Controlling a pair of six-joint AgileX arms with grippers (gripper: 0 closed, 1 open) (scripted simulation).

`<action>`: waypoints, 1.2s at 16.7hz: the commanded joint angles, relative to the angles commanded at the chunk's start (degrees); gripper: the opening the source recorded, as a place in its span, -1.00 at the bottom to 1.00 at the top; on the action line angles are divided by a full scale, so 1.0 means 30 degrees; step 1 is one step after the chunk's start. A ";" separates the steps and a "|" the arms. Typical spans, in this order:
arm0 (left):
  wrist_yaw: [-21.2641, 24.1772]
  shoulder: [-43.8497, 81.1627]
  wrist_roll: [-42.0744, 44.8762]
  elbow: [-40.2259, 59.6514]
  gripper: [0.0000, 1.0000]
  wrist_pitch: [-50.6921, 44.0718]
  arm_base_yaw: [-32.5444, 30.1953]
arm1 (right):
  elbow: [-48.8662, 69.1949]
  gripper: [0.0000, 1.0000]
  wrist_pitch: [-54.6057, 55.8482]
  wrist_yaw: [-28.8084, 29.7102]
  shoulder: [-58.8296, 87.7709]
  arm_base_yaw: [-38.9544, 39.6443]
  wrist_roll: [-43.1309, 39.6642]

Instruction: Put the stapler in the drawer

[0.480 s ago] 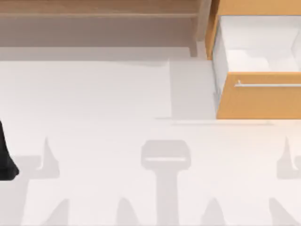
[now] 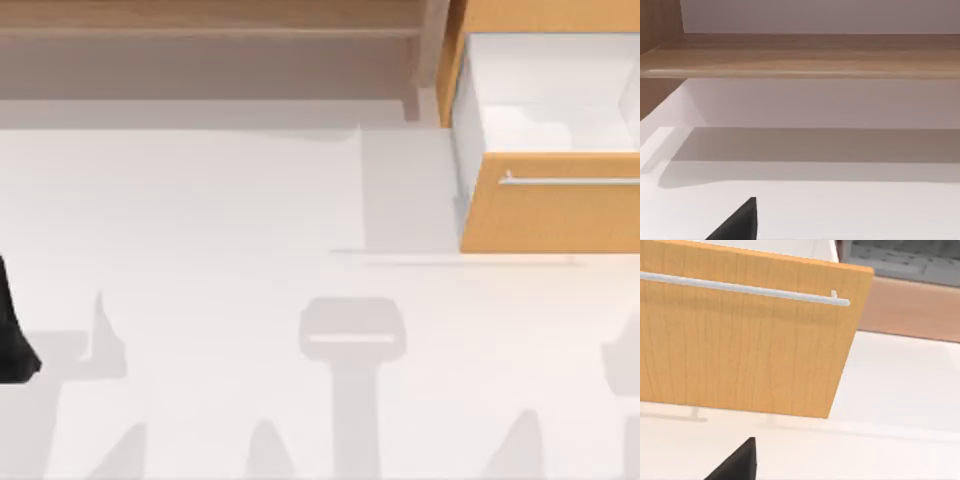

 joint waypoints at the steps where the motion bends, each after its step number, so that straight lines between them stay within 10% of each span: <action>1: 0.0000 0.0000 0.0000 0.0000 1.00 0.0000 0.0000 | 0.0667 1.00 -0.1218 0.0006 0.1360 -0.0420 -0.0891; 12: 0.0000 0.0000 0.0000 0.0000 1.00 0.0000 0.0000 | 0.7973 1.00 -1.3628 0.0005 1.5206 -0.4977 -1.0736; 20: 0.0000 0.0000 0.0000 0.0000 1.00 0.0000 0.0000 | 0.9339 1.00 -1.5886 -0.0012 1.7705 -0.5809 -1.2549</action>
